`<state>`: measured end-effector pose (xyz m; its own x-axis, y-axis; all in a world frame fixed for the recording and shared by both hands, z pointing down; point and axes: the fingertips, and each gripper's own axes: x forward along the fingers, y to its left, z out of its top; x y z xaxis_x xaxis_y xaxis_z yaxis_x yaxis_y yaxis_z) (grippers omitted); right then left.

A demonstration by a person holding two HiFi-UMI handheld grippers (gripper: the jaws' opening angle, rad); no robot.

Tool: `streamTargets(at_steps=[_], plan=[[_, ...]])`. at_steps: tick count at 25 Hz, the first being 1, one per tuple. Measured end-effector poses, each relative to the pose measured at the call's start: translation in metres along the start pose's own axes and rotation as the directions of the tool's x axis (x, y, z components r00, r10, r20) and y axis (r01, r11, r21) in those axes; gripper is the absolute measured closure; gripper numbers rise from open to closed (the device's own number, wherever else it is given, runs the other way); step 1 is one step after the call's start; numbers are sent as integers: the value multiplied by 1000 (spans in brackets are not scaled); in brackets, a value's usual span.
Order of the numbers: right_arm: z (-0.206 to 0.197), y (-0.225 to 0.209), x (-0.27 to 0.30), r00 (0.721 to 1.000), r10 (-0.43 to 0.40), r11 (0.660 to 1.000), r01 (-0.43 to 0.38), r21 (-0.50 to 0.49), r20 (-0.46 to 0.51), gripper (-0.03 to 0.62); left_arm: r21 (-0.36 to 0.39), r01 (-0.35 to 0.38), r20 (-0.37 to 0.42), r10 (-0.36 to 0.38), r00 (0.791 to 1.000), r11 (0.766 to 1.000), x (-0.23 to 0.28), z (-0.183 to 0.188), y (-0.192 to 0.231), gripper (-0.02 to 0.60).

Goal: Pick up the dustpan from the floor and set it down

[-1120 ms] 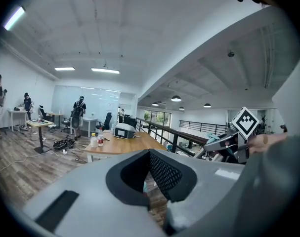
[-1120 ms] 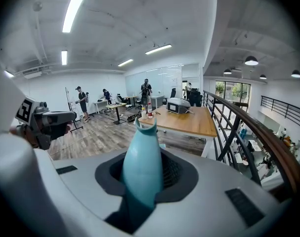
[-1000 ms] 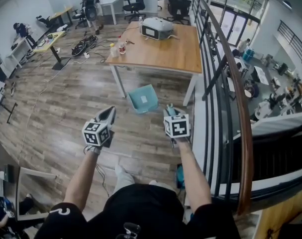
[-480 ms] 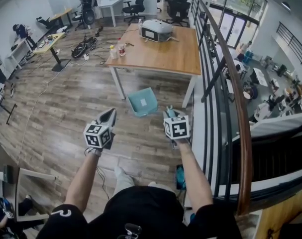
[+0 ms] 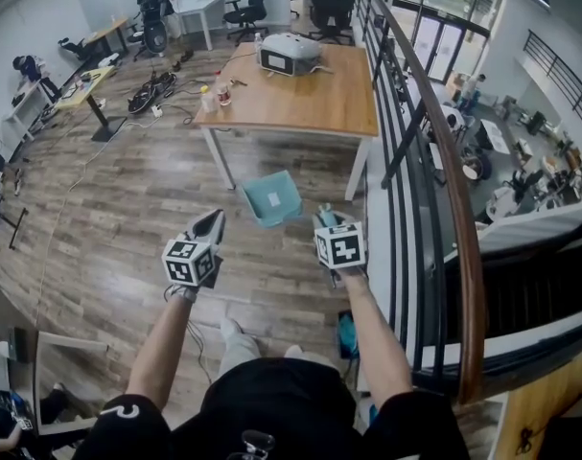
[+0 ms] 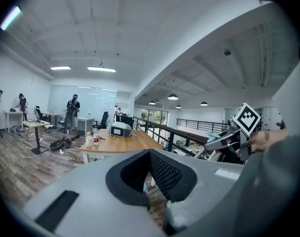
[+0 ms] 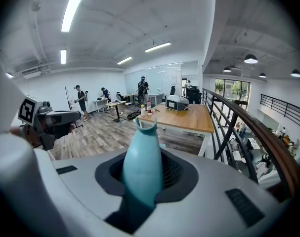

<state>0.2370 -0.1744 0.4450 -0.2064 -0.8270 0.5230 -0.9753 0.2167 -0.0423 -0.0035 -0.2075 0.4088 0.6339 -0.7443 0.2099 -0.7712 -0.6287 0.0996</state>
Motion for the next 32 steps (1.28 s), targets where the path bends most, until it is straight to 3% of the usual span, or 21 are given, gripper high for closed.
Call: streamTargets(at_steps=[8, 17, 32], plan=[[-19, -14, -9, 999, -29, 998, 30, 46, -21, 511, 35, 66, -40, -65, 997, 997, 18, -12, -24, 583], [-42, -44, -1, 991, -116, 989, 121, 86, -69, 511, 14, 152, -75, -151, 986, 988, 53, -27, -34, 583], [-113, -82, 76, 954, -198, 959, 235, 157, -224, 511, -37, 232, -170, -235, 957, 972, 127, -94, 2, 583]])
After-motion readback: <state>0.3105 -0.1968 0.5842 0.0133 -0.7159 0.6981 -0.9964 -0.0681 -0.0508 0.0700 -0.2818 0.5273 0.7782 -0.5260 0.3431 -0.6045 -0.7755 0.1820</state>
